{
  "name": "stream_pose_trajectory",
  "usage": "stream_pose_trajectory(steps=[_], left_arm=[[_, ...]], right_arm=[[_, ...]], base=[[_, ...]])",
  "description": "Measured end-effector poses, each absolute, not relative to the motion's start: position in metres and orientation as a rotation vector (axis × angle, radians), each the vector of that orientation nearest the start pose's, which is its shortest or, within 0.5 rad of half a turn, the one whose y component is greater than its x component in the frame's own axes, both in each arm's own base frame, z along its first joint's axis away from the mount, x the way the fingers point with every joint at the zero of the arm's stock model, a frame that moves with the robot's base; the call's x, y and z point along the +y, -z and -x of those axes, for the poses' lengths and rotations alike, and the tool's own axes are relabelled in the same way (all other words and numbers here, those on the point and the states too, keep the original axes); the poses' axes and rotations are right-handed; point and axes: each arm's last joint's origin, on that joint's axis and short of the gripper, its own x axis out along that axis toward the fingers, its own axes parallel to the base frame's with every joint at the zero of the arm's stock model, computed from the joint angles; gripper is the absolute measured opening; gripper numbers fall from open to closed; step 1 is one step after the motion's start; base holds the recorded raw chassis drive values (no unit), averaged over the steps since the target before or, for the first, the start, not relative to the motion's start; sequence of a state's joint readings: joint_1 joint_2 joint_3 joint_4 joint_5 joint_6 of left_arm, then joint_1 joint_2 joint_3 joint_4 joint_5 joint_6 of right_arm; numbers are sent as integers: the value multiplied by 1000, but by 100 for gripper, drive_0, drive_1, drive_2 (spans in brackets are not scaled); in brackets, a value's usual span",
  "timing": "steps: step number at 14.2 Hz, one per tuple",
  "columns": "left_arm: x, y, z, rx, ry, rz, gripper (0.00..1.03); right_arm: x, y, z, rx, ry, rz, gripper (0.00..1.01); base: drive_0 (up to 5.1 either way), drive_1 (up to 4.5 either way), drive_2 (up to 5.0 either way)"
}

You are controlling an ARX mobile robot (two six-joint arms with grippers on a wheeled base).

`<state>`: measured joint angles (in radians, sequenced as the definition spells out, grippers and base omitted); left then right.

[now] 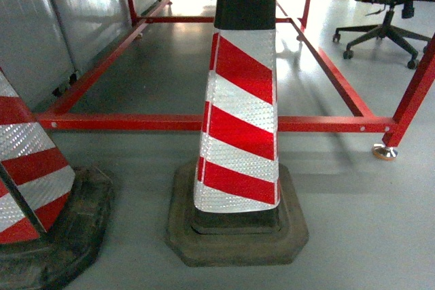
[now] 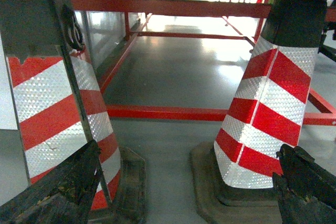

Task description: Sort blue parts and orange caps into right shelf containers

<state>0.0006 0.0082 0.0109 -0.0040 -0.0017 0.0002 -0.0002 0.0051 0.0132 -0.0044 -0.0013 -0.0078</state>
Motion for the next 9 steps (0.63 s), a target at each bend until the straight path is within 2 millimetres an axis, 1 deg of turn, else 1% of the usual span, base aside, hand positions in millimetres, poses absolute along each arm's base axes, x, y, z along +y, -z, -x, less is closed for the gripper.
stream_pose_trajectory(steps=[9], left_arm=[[0,-166,-98,1,-2,0,98]], right_arm=[[0,-167,-97,-4,-1,8,98]], base=[[0,0,0]])
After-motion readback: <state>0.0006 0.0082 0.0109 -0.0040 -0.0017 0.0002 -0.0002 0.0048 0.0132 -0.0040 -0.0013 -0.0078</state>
